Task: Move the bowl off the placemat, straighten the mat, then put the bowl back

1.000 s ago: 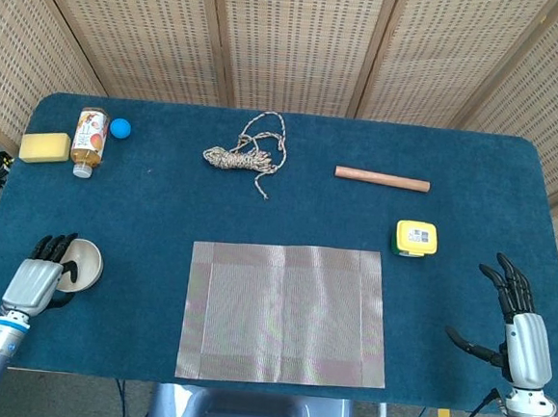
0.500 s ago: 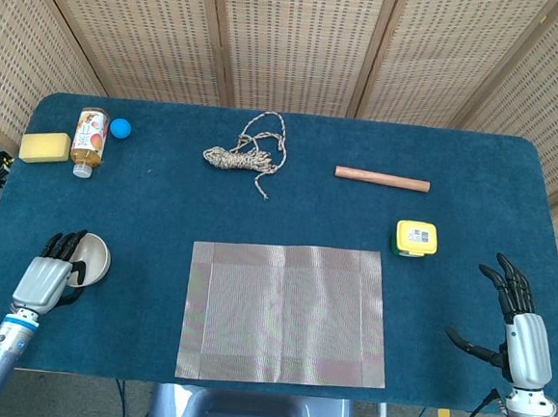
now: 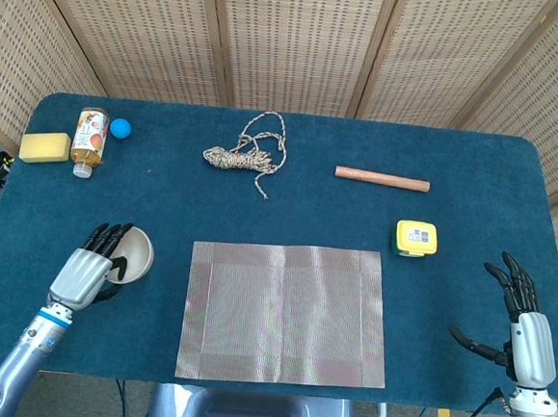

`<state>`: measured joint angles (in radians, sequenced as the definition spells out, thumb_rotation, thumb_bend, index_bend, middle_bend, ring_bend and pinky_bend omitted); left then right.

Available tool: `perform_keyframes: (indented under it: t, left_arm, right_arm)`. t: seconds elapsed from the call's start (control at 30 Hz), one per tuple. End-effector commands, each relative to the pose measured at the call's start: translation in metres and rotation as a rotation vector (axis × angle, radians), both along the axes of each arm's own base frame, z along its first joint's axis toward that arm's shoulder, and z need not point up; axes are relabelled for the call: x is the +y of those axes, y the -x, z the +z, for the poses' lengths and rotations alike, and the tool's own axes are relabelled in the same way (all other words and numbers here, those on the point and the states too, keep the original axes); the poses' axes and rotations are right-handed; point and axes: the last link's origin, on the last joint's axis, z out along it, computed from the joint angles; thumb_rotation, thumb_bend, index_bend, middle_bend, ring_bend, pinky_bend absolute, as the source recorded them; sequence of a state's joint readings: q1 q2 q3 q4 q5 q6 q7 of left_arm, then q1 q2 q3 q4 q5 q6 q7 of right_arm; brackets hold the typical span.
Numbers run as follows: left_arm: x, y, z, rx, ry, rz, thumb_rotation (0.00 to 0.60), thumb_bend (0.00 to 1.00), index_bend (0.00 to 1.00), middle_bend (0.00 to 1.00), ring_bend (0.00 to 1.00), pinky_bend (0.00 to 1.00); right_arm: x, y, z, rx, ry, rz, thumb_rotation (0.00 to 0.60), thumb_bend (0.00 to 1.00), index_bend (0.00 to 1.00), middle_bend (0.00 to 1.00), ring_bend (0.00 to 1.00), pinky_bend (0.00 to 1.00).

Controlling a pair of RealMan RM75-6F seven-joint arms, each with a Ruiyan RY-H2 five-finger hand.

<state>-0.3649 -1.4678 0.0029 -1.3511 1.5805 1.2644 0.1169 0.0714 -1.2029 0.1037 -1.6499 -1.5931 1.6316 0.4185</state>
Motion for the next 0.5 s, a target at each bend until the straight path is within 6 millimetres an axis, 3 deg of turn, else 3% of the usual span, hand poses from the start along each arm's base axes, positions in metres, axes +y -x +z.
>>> perform_keyframes:
  t: [0.03, 0.23, 0.5]
  left_arm:
    - [0.007, -0.059, -0.02, -0.017, 0.044, -0.141, 0.6, 0.44, 0.7, 0.0, 0.0, 0.0]
    - [0.004, -0.124, -0.06, -0.002, 0.136, -0.25, 0.6, 0.44, 0.69, 0.0, 0.0, 0.0]
    - [-0.005, -0.178, -0.109, 0.014, 0.228, -0.314, 0.6, 0.44, 0.69, 0.0, 0.0, 0.0]
  right_arm:
    - [-0.001, 0.001, 0.004, -0.012, 0.008, -0.004, 0.6, 0.24, 0.16, 0.0, 0.0, 0.0]
    - [-0.001, 0.003, 0.01, -0.036, 0.015, -0.008, 0.6, 0.24, 0.16, 0.0, 0.0, 0.0]
    - [-0.002, 0.005, 0.013, -0.049, 0.009, -0.012, 0.6, 0.24, 0.16, 0.0, 0.0, 0.0]
